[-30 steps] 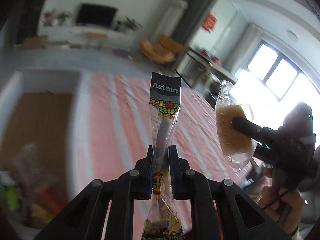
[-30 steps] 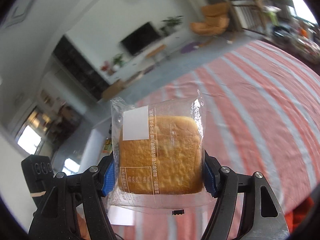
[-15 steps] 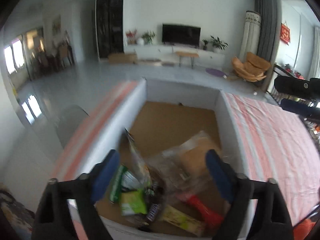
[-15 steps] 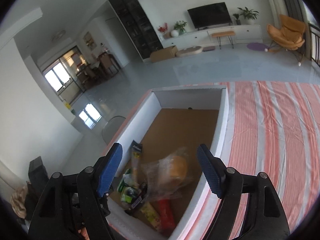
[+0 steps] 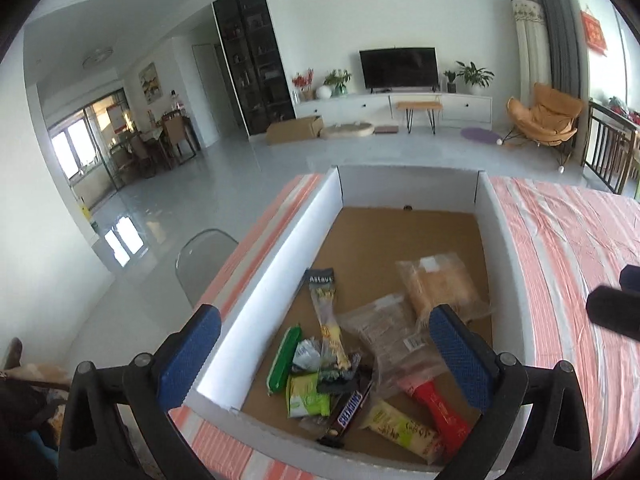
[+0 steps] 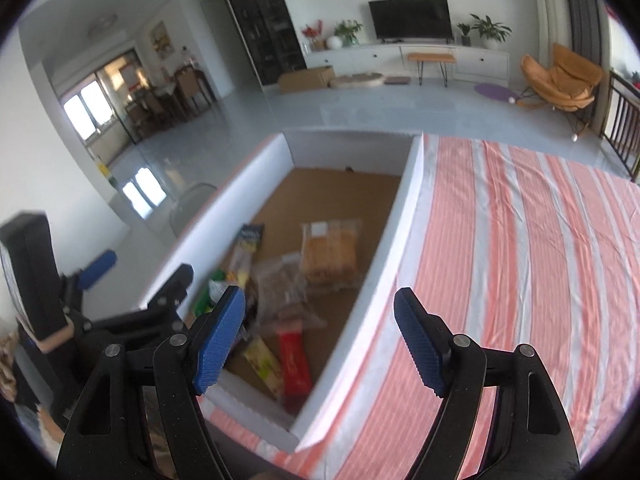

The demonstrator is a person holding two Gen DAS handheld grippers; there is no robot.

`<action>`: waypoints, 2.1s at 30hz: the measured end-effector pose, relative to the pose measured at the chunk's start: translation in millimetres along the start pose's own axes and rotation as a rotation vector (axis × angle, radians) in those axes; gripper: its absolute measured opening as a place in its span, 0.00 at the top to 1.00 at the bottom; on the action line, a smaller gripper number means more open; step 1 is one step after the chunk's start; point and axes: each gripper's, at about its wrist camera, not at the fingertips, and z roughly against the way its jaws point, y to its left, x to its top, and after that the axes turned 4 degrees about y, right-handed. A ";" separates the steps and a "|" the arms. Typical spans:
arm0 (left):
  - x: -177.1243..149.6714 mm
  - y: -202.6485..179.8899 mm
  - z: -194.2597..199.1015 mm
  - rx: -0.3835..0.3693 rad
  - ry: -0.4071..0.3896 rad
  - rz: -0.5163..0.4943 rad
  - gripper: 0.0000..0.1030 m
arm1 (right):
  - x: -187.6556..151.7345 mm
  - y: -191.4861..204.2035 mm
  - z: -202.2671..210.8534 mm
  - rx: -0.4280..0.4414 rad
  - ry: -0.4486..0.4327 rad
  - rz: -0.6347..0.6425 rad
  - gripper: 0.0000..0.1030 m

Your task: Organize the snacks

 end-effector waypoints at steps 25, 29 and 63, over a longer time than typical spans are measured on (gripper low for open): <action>-9.7 20.0 -2.4 -0.021 0.073 0.009 0.00 | -13.2 42.5 1.0 -0.128 0.003 0.122 0.22; -10.2 19.0 -2.2 -0.015 0.075 0.006 0.00 | -13.2 45.8 0.7 -0.133 0.003 0.132 0.22; -9.6 30.0 -3.4 -0.033 0.118 0.023 0.00 | -10.1 53.0 -7.9 -0.102 0.031 0.123 0.22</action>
